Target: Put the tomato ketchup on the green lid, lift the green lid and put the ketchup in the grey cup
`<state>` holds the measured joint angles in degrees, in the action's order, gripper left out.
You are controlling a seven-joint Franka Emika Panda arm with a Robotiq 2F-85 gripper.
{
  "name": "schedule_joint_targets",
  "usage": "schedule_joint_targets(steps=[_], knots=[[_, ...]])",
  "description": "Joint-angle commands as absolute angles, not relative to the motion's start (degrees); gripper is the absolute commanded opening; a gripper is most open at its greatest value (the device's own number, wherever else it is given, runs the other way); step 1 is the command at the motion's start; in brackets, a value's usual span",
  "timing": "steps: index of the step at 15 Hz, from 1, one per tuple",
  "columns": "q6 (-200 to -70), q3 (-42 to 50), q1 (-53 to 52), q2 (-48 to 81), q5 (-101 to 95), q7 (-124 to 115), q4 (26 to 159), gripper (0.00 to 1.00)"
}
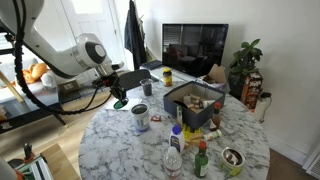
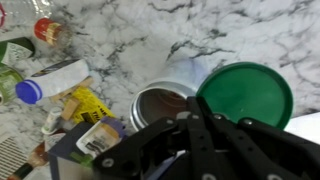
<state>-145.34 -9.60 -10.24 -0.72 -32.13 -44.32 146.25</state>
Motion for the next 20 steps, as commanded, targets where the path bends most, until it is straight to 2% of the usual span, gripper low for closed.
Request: schedule_joint_targets(steps=[1, 8, 16, 20], knots=[[-152.1, -11.9, -12.2, -0.7, -22.4, -33.5, 150.2, 0.0], [-163.0, -15.0, -14.0, 11.3, -7.6, -10.7, 149.3, 0.0], [-161.6, -13.8, -14.5, 20.9, -4.8, -6.0, 144.6, 0.0], [-162.5, -5.8, -20.1, 21.7, -10.2, -14.3, 142.8, 0.0]])
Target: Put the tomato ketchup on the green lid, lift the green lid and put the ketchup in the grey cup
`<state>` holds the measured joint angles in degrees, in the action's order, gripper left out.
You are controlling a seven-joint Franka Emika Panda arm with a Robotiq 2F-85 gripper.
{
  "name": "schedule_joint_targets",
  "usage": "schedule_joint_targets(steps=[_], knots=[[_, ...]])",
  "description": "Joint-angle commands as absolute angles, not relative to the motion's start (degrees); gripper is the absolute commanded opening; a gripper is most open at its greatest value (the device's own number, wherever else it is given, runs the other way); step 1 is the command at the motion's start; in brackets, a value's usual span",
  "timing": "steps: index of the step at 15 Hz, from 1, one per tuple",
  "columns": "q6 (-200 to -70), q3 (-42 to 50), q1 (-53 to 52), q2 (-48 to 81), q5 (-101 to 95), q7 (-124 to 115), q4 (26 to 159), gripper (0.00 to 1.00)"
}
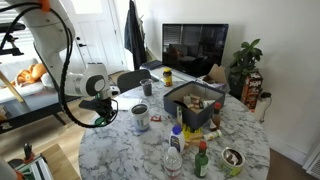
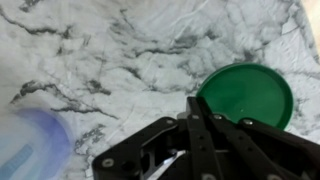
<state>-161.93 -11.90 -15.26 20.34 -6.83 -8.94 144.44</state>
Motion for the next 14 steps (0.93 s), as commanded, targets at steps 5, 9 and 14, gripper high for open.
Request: schedule_joint_targets(steps=[5, 9, 14], knots=[[-161.6, -1.2, -23.6, 23.0, -13.3, -18.5, 141.2, 0.28], [-161.2, -1.6, -23.3, 19.8, -12.1, -19.2, 142.6, 0.56], [-153.3, -5.6, -18.7, 4.5, -7.7, -15.1, 148.7, 0.93]])
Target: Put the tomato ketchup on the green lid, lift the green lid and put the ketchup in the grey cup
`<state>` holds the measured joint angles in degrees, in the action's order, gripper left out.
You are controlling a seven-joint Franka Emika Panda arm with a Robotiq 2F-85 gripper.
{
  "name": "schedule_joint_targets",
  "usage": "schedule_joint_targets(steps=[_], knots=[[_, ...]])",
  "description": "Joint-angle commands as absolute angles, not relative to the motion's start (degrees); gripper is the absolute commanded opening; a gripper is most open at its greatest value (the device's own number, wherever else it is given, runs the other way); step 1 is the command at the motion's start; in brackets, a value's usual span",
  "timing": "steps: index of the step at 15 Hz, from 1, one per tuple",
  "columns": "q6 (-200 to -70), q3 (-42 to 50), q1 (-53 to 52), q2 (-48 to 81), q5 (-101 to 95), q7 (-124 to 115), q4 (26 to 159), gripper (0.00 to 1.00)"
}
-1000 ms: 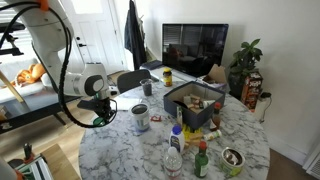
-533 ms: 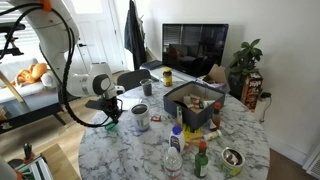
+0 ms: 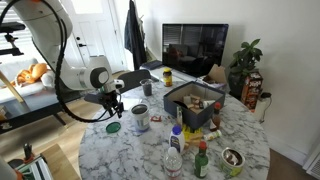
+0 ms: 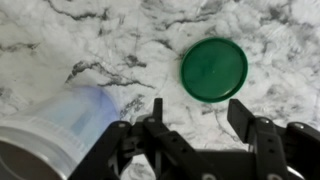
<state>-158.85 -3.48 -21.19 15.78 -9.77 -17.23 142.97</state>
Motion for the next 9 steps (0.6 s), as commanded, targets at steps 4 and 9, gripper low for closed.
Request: schedule_joint_targets(steps=[4, 9], knots=[[-145.6, -6.5, -15.4, -8.0, -6.3, -15.2, 151.6, 1.0], [-136.2, -5.8, -10.9, -24.0, -4.3, -14.0, 154.3, 1.0]])
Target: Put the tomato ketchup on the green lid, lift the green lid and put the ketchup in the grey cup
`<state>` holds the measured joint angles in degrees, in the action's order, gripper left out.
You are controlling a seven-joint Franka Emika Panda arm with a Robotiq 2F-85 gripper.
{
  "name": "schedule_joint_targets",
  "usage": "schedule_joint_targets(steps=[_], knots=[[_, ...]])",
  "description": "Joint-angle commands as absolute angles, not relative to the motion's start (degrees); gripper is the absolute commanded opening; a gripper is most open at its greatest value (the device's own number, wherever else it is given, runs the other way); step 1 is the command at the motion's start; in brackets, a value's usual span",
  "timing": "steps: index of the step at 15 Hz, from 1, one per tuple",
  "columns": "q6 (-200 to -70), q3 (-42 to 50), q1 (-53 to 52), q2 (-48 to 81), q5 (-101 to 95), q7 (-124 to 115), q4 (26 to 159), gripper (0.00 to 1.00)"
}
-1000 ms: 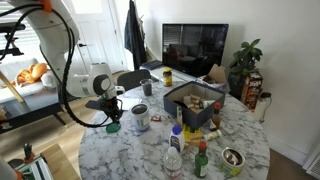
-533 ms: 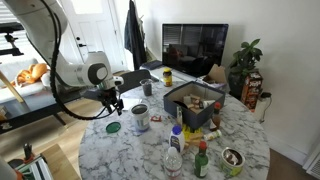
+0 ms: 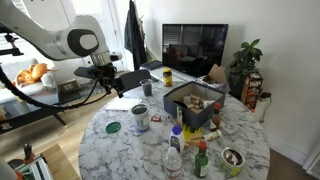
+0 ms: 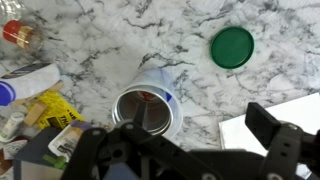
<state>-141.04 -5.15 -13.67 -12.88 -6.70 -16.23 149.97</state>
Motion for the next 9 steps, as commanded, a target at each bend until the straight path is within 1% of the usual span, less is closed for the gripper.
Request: schedule_joint_targets(steps=[1, 3, 4, 6, 9], knots=[[-134.7, -5.6, -10.0, -26.6, -4.1, -13.7, 154.7, 1.0], [-131.5, -5.5, -8.4, -30.5, -4.1, -13.4, 154.2, 1.0], [-133.7, -6.9, -8.3, -24.5, -4.6, -14.2, 151.3, 1.0], [-133.1, -7.1, -7.6, -26.5, -4.7, -14.0, 151.3, 1.0], [-133.2, -7.6, -7.6, -25.4, -4.8, -14.1, 151.3, 1.0]])
